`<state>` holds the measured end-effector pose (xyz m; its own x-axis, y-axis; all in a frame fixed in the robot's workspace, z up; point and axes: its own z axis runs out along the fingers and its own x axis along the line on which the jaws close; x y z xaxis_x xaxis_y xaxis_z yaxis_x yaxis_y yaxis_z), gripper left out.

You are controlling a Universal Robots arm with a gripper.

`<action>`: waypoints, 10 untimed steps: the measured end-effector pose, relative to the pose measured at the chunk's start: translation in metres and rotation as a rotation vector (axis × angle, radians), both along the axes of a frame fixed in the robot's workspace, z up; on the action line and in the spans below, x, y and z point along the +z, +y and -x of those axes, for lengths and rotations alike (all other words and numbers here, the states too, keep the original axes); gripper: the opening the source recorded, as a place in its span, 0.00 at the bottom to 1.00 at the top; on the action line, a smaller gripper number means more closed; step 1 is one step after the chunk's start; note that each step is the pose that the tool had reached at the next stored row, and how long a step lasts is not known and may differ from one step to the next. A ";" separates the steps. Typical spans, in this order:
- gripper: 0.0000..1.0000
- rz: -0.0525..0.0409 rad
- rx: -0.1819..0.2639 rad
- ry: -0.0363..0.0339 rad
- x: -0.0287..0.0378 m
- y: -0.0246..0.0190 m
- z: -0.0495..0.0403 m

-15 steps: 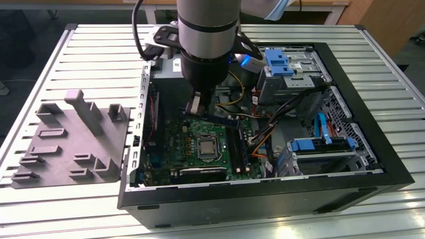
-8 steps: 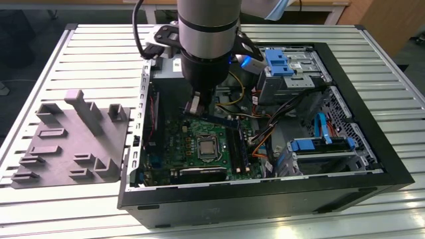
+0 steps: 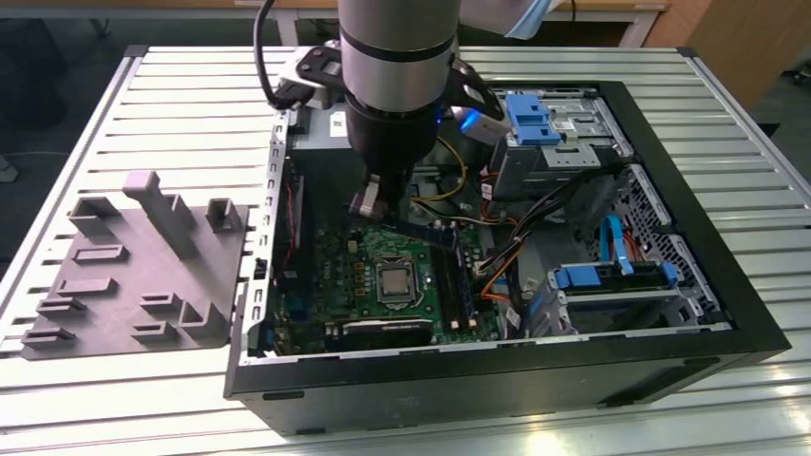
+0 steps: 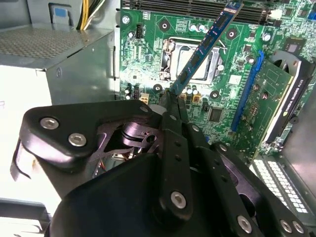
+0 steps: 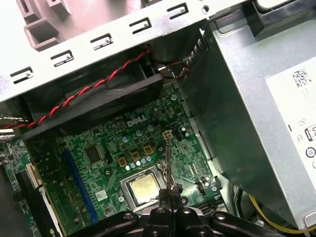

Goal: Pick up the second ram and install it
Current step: 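Insert the second ram into the second slot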

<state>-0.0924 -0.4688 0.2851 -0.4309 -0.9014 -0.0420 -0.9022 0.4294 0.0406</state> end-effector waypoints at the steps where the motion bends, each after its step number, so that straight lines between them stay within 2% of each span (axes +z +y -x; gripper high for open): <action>1: 0.12 0.0000 -0.007 -0.0001 -0.0001 0.0000 0.0000; 10: 0.12 0.0005 -0.073 0.0000 -0.0002 0.0000 0.0000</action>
